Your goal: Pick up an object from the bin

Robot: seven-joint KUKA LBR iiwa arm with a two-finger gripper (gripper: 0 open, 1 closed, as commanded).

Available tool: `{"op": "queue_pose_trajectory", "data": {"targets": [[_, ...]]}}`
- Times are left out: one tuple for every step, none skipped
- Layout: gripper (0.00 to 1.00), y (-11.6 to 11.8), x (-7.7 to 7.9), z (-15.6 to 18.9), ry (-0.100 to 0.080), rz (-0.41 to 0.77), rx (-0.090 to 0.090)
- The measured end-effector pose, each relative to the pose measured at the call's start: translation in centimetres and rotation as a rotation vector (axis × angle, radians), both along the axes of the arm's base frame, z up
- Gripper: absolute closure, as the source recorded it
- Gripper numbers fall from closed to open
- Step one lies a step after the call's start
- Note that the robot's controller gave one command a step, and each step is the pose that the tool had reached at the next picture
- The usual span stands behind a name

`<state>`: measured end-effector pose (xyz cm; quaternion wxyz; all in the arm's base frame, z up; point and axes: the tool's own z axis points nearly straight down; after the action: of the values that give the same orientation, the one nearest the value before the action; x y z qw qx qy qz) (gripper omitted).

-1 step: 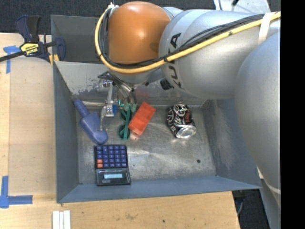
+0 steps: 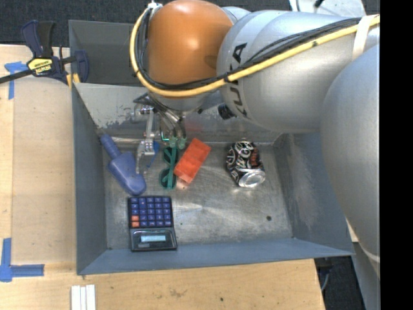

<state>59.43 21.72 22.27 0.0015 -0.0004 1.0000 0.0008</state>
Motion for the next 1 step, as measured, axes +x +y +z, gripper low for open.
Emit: {"op": "queue_pose_trajectory", "data": {"targets": [[0.00,0.20,-1.08,-3.35,-0.004,-0.087,0.001]]}}
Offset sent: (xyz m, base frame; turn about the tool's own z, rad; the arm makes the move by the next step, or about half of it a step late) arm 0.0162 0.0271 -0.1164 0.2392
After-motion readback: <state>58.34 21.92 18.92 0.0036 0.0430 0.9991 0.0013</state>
